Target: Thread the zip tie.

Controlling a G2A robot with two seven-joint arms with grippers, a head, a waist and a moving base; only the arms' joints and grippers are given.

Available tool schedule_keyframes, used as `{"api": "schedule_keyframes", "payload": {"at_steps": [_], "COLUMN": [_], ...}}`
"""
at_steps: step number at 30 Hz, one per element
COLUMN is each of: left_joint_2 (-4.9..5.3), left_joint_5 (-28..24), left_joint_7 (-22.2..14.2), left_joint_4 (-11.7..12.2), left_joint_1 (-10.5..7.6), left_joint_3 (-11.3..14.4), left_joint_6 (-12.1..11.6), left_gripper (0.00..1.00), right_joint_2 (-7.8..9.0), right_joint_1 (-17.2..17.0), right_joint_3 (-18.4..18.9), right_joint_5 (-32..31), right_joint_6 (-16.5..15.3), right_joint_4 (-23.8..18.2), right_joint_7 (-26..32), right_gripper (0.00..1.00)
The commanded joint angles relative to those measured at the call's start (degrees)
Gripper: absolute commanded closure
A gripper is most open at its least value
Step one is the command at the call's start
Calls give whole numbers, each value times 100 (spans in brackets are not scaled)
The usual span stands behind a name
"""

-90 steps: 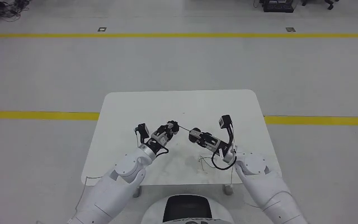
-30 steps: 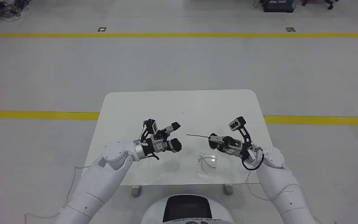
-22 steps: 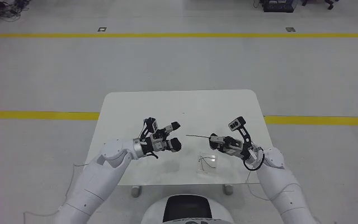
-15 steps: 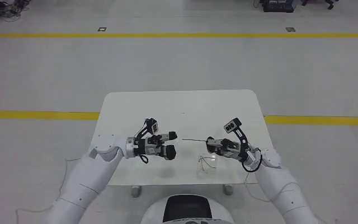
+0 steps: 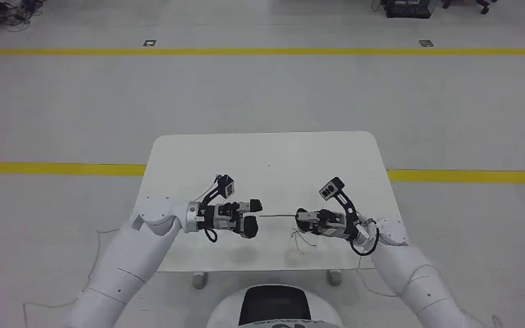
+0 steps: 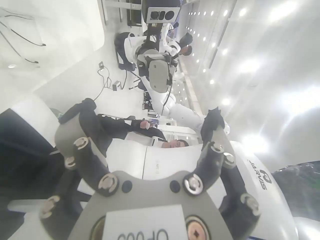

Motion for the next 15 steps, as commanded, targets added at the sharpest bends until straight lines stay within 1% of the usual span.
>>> {"api": "schedule_keyframes", "payload": {"at_steps": [1,2,3,7,9,11,12,13,15], "left_joint_2": [0,0,-3,-23,-36,-55,-63,-66,-66], "left_joint_5": [0,0,28,131,106,69,68,133,133], "left_joint_7": [0,0,88,543,684,936,1024,1113,1113], "left_joint_4": [0,0,-10,-139,-136,-95,-103,-128,-128], "left_joint_1": [0,0,13,54,45,40,31,7,7], "left_joint_3": [0,0,24,193,263,334,364,377,377], "left_joint_6": [0,0,13,36,31,19,-19,-129,-129], "left_gripper": [0,0,0,0,0,0,0,0,0], "right_joint_2": [-2,-2,-3,-31,-53,-78,-90,-98,-98], "right_joint_1": [-35,-67,-105,-192,-229,-245,-252,-256,-256], "right_joint_3": [-3,5,19,95,112,159,173,192,192], "right_joint_5": [-58,-48,-48,-117,-220,-380,-418,-448,-448], "right_joint_6": [-1,-1,-1,-1,-1,-1,-1,-1,-1], "right_joint_4": [-62,-109,-140,-221,-244,-199,-200,-193,-193], "right_joint_7": [-177,-196,-156,4,4,-9,-9,-32,-32], "right_gripper": [100,100,100,100,100,100,100,100,100]}}
